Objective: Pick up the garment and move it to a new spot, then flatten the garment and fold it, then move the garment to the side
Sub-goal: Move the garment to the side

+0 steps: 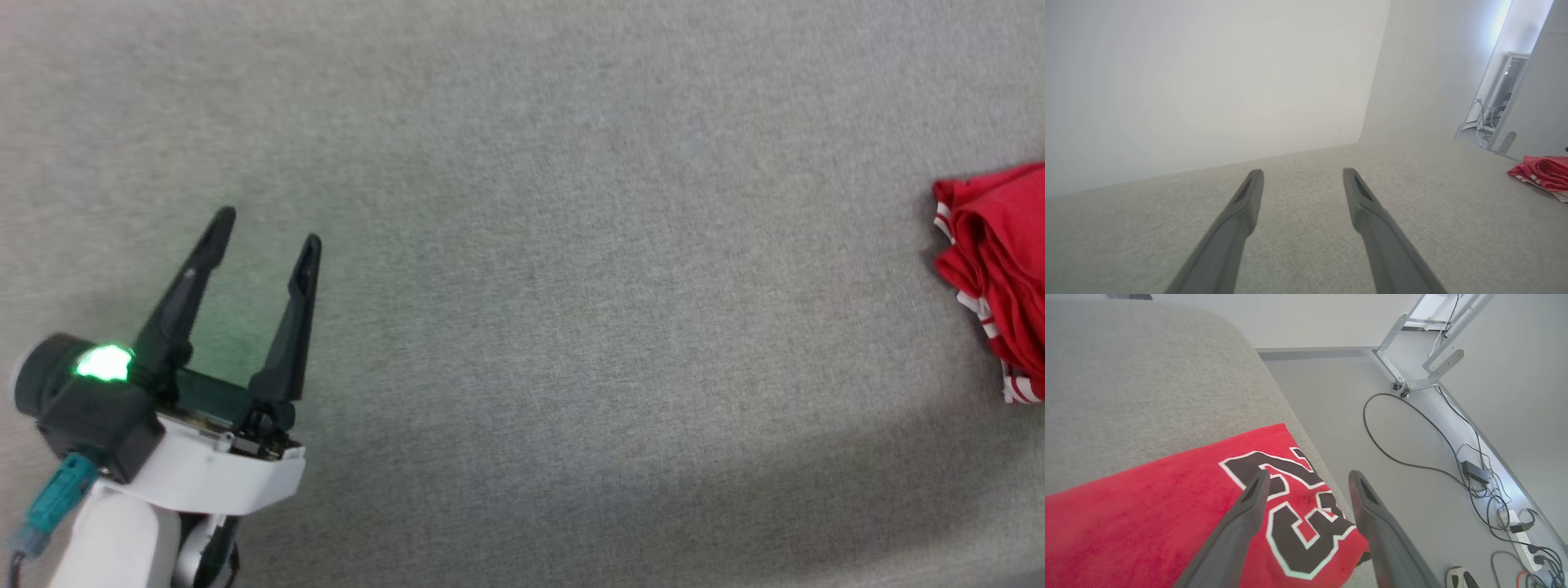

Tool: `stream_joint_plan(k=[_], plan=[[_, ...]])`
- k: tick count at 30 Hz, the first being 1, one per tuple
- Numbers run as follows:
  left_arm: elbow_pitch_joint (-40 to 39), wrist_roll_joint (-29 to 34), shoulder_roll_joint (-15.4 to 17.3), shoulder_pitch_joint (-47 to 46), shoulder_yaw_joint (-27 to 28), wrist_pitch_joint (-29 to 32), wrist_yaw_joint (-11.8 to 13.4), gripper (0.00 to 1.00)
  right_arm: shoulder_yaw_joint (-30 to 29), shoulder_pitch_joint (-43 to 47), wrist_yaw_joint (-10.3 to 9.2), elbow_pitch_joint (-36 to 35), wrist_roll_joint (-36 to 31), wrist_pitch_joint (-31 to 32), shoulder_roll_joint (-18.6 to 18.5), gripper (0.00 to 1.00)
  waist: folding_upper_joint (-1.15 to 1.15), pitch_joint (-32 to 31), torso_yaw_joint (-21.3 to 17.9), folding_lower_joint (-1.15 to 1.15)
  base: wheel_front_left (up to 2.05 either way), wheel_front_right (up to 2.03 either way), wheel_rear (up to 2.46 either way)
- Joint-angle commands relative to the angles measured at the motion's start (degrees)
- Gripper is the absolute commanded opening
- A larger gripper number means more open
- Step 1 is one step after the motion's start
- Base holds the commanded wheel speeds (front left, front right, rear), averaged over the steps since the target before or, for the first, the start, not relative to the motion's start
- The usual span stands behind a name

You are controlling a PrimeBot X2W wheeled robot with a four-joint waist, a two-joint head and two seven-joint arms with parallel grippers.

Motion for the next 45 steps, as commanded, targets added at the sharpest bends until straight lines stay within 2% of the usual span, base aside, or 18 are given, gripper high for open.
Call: stream_joint_plan(k=[1,7,12,19,30,36,45], plan=[[1.35,-0.15,-1.2,0.92,0.32,0.07,-0.08,1.0,1.7,1.37,-0.07,0.36,2.03,-0.76,-0.15,1.0,0.0,-4.31,3.12,0.0,0.0,0.0,0.0],[7.57,-0.58,-4.32,3.89,1.03,0.07,-0.09,1.0,13.28,4.65,-0.07,-2.27,11.3,-1.59,0.04,1.0,0.0,-10.57,6.77,0.0,0.0,0.0,0.0],[12.17,-0.67,-5.98,5.61,2.32,0.07,-0.09,1.0,24.04,9.5,-0.07,-7.72,18.05,-1.94,0.31,1.0,0.0,-14.66,9.68,0.0,0.0,0.0,0.0],[17.55,-0.22,-8.6,7.61,4.47,0.07,-0.08,1.0,33.3,16.55,-0.07,-14.83,24.21,-4.81,2.62,1.0,0.0,-19.78,13.31,0.0,0.0,0.0,0.0],[21.64,1.27,-11.66,12.48,8.11,0.07,-0.08,1.0,34.82,25.41,-0.07,-23.13,25.41,-10.29,8.19,1.0,0.0,-26.93,14.95,0.0,0.0,0.0,0.0],[21.28,1.91,-12.25,14.31,9.06,0.08,-0.08,1.0,33.34,28.57,-0.07,-27.0,25.76,-10.49,8.39,1.0,0.0,-28.77,14.79,0.0,0.0,0.0,0.0],[18.71,2.33,-11.84,16.7,9.31,0.08,-0.08,1.0,28.75,37.07,-0.07,-36.37,24.31,-9.46,9.5,1.0,0.0,-29.78,15.44,0.0,0.0,0.0,0.0]])
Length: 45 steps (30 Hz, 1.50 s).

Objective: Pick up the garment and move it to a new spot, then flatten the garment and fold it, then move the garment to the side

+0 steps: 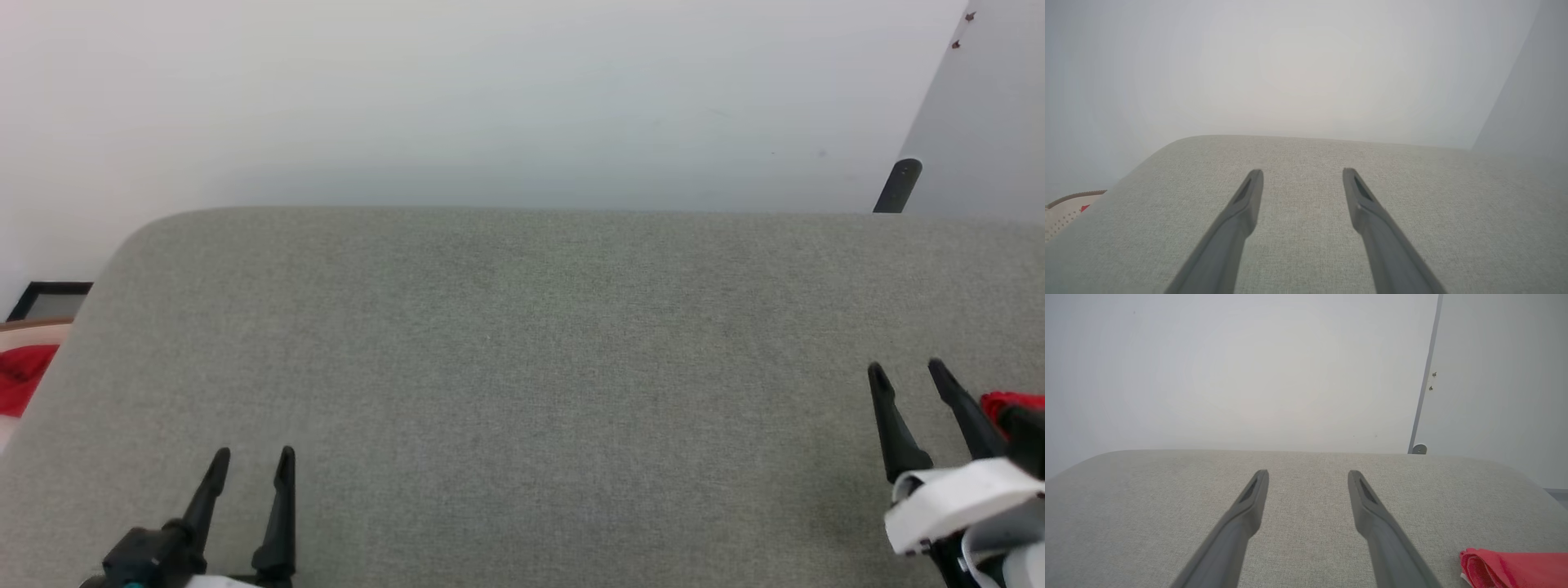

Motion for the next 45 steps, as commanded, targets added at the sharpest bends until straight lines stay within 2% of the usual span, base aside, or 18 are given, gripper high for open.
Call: stream_joint_plan(k=[1,12,19,45], plan=[[-0.51,0.34,0.1,1.01,0.09,0.09,-0.08,1.0,-0.81,1.79,-0.07,-1.26,-0.48,0.4,0.46,1.0,0.0,-0.06,0.16,0.0,0.0,0.0,0.0],[-4.92,1.01,-0.4,6.05,0.49,0.08,-0.08,1.0,-6.35,11.51,-0.07,-10.76,-2.48,2.28,3.25,1.0,0.0,0.23,0.54,0.0,0.0,0.0,0.0],[-7.02,1.24,-0.81,7.42,0.12,0.08,-0.08,1.0,-7.95,13.86,-0.07,-14.57,-2.99,3.43,5.0,1.0,0.0,0.53,0.28,0.0,0.0,0.0,0.0],[-6.67,1.38,-1.05,7.53,0.06,0.09,-0.08,1.0,-7.57,14.17,-0.07,-15.2,-2.14,2.87,5.49,1.0,0.0,0.21,0.4,0.0,0.0,0.0,0.0]])
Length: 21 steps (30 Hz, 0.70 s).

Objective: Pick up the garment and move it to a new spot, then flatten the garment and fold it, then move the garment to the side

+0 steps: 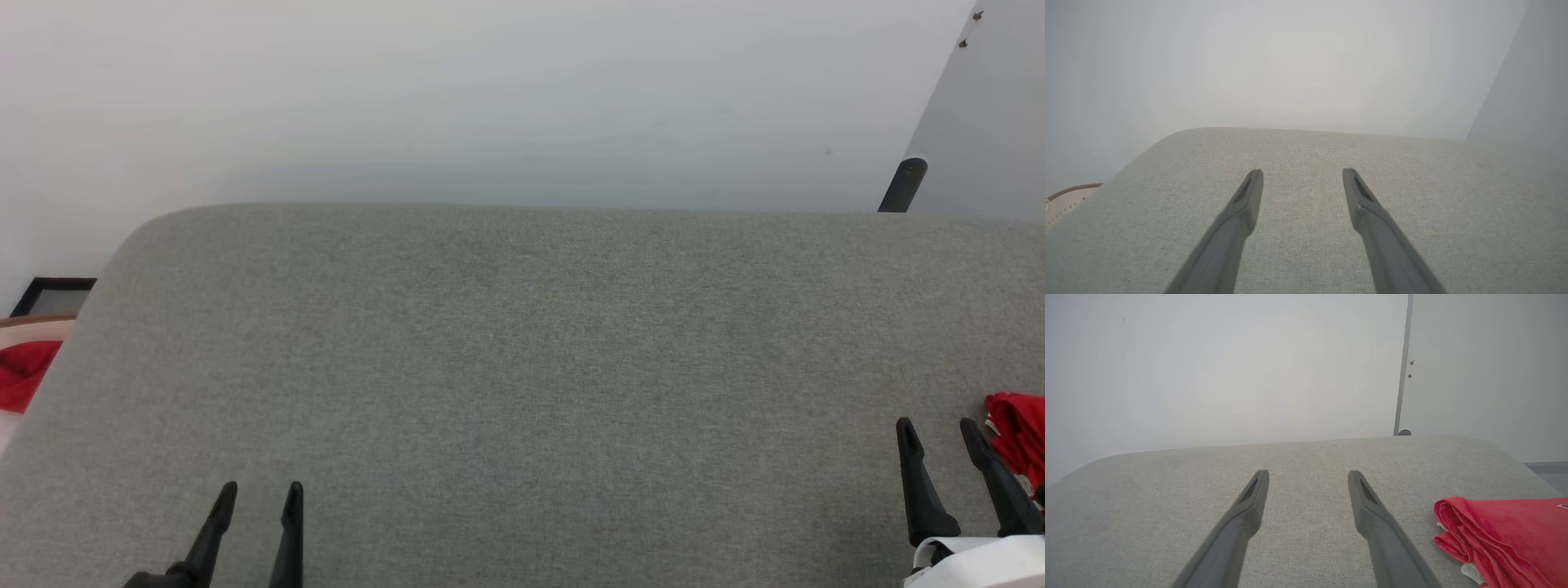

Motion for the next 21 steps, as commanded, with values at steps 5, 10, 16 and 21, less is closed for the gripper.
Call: stream_joint_plan(k=[5,10,16,21], plan=[[0.43,-0.58,-0.7,0.47,0.28,0.07,-0.08,1.0,0.28,0.11,-0.07,0.25,0.64,-0.53,0.18,1.0,0.0,0.04,-0.13,0.0,0.0,0.0,0.0],[0.35,-0.37,-0.92,0.09,0.84,0.08,-0.08,1.0,0.72,-0.36,-0.07,0.36,0.83,-0.33,0.02,1.0,0.0,0.18,-0.24,0.0,0.0,0.0,0.0],[1.31,-0.07,-2.07,0.32,1.18,0.01,0.01,0.0,1.18,0.13,0.0,1.72,0.57,-0.08,0.45,0.0,0.0,0.3,-0.32,0.0,0.0,0.0,0.0],[2.69,-3.56,-2.74,-0.08,0.94,0.8,0.03,0.0,1.08,0.24,0.0,3.34,3.71,0.61,1.16,0.0,0.0,0.32,-0.34,0.0,0.0,0.0,0.0]])
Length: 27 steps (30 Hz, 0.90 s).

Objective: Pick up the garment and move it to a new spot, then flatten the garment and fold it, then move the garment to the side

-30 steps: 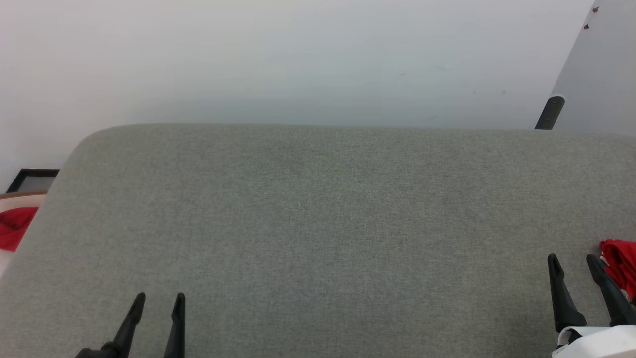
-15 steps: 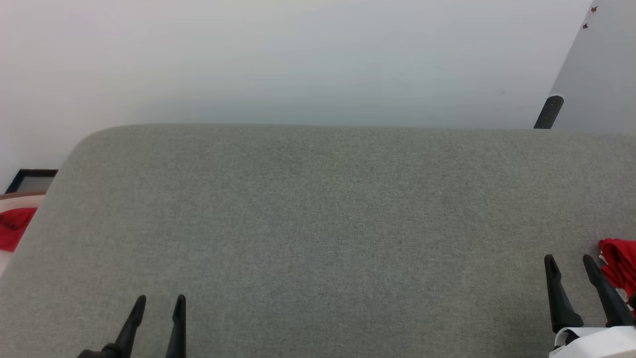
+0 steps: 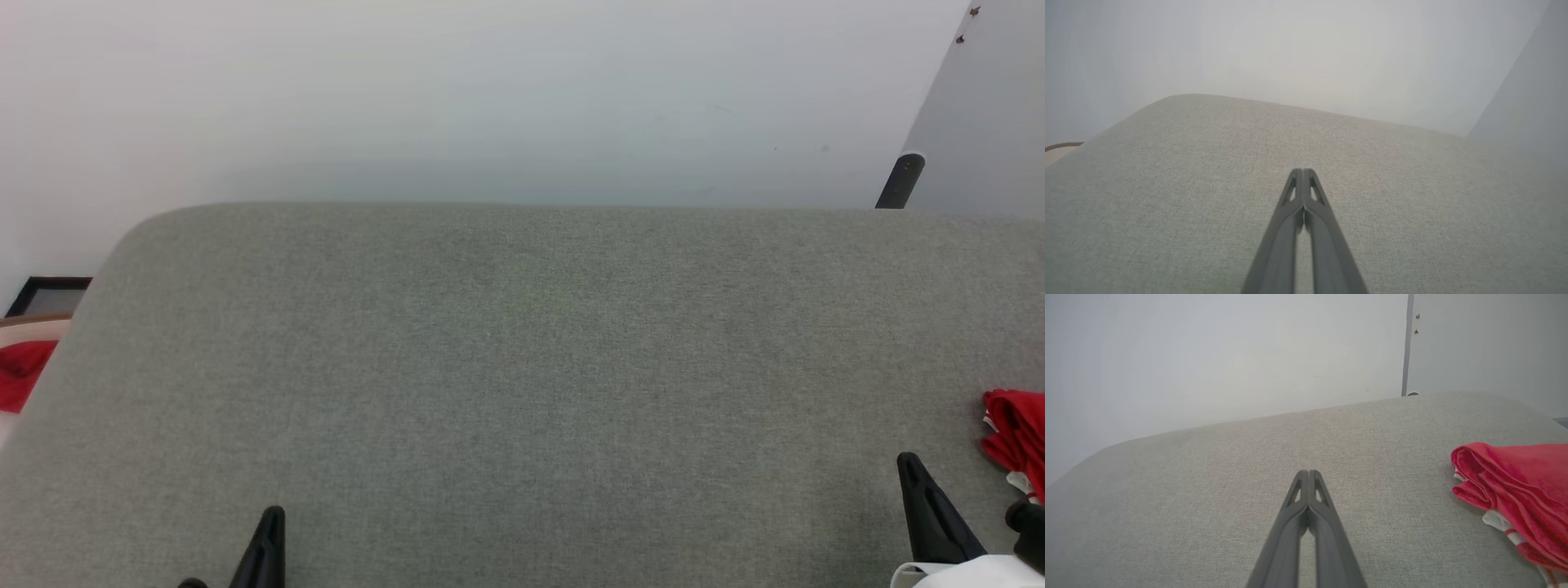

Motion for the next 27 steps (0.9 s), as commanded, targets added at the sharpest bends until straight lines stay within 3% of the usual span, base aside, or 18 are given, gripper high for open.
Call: stream_joint_plan(k=[1,27], plan=[[-0.55,-3.34,0.29,-0.87,0.26,0.63,0.02,0.0,-0.34,-1.05,0.0,-0.47,3.19,0.41,-0.14,0.0,0.0,0.02,-0.01,0.0,0.0,0.0,0.0],[2.37,-26.83,-0.88,-5.99,0.76,6.58,-0.03,0.0,-1.31,-4.21,-0.01,2.48,25.22,3.55,1.59,0.0,0.0,0.22,-0.13,0.0,0.0,0.0,0.0]])
